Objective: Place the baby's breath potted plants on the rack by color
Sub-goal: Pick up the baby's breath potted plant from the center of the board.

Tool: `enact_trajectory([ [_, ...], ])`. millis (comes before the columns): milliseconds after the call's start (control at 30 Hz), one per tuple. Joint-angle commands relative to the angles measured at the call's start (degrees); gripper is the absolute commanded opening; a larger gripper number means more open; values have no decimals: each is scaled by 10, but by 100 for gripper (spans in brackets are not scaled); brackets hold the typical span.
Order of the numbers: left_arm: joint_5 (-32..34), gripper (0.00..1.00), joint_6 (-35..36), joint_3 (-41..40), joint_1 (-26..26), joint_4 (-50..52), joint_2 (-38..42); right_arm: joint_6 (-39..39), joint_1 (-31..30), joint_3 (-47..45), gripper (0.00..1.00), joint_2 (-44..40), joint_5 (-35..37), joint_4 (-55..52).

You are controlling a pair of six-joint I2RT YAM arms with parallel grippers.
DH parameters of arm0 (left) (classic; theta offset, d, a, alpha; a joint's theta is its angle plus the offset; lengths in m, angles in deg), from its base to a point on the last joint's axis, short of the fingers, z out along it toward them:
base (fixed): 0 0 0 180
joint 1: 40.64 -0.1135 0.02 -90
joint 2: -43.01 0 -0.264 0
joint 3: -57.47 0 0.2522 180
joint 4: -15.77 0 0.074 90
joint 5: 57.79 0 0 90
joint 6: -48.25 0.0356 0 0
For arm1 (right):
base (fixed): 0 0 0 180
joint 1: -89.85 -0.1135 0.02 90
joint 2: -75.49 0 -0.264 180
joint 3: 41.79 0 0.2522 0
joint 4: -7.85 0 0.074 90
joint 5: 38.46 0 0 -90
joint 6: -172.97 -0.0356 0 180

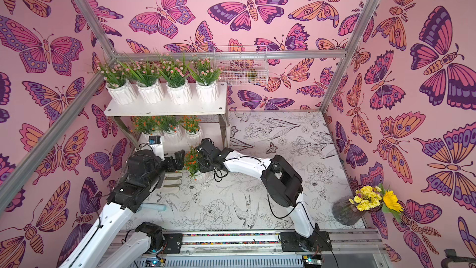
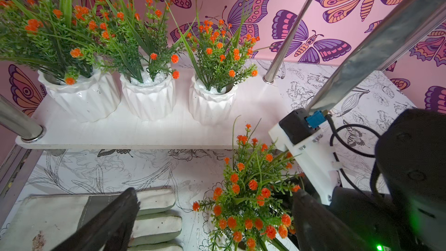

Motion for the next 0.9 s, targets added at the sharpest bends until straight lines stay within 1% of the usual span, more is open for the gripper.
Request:
enact_trajectory([
  [0, -3, 100, 4, -10, 1, 11, 10, 11, -5, 22, 20, 16, 32, -46],
  [200, -5, 100, 3, -9, 2, 13, 17, 23, -5, 45, 17, 27, 44, -78],
  [400, -12, 100, -1, -9, 2, 13, 17, 35, -4, 57, 9, 26, 59, -106],
  [600, -26, 100, -3, -7, 3, 6, 14, 42, 12, 12, 4, -21, 76, -109],
  [867, -81, 100, -8, -26, 2, -40, 13, 47, 55, -95, 3, -113, 85, -104],
])
